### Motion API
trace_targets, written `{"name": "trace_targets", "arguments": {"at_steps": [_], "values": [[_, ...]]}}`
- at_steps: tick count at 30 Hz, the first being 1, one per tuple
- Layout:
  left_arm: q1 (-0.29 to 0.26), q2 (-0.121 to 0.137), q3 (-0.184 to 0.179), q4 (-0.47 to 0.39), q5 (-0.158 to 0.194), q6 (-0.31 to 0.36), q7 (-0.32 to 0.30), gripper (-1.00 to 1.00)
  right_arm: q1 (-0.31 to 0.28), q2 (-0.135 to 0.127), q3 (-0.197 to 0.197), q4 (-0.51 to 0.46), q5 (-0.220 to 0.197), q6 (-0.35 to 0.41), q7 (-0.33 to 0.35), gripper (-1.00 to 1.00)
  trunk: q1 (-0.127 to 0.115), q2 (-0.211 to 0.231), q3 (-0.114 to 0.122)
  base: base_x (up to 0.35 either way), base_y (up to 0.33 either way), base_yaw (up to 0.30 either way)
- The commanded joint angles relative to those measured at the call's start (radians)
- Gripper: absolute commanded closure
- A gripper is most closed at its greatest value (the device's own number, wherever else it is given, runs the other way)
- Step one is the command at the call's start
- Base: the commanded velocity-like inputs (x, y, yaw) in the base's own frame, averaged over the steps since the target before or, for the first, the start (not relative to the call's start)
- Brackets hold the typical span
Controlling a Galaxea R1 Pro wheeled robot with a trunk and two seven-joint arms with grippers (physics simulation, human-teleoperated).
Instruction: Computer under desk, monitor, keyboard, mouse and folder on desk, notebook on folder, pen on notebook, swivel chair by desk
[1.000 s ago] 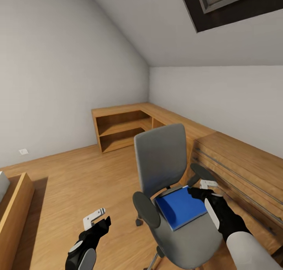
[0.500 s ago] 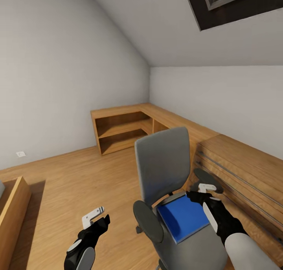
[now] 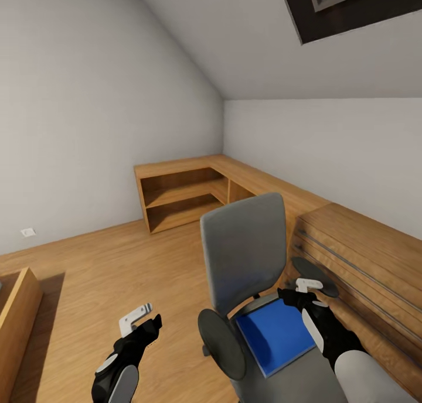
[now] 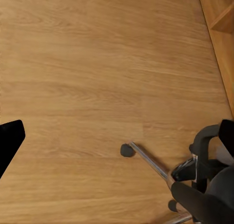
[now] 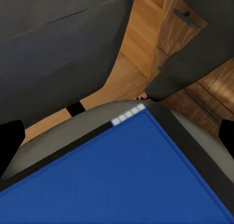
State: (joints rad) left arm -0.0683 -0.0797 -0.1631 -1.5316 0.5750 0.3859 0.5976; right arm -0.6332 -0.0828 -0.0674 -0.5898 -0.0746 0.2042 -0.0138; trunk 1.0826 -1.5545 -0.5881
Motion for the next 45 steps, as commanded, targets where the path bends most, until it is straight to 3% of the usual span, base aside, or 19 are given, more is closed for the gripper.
{"name": "trace_targets", "arguments": {"at_steps": [1, 7, 27, 45], "values": [[-0.001, 0.0, 0.004, -0.004, 0.008, 0.002, 0.008, -1.0, 0.0, 0.0, 0.0, -0.001, -0.008, 0.005, -0.001, -1.0, 0.0, -0.001, -0.001, 0.005, 0.0, 0.0], [-0.001, -0.001, 0.039, -0.013, 0.027, 0.002, 0.008, -1.0, 0.0, 0.0, 0.0, 0.001, -0.007, 0.003, -0.002, -1.0, 0.0, -0.001, -0.001, 0.002, 0.0, 0.0], [-0.001, -0.002, 0.052, -0.016, 0.045, 0.003, 0.008, -1.0, -0.007, 0.0, -0.001, 0.072, -0.008, -0.013, -0.006, -1.0, 0.077, -0.141, -0.064, 0.0, 0.0, 0.0], [-0.001, 0.0, 0.078, -0.046, 0.045, 0.004, 0.008, -1.0, -0.025, -0.002, -0.014, 0.068, -0.013, -0.039, -0.044, -1.0, 0.146, -0.267, -0.12, 0.0, 0.0, 0.0]]}}
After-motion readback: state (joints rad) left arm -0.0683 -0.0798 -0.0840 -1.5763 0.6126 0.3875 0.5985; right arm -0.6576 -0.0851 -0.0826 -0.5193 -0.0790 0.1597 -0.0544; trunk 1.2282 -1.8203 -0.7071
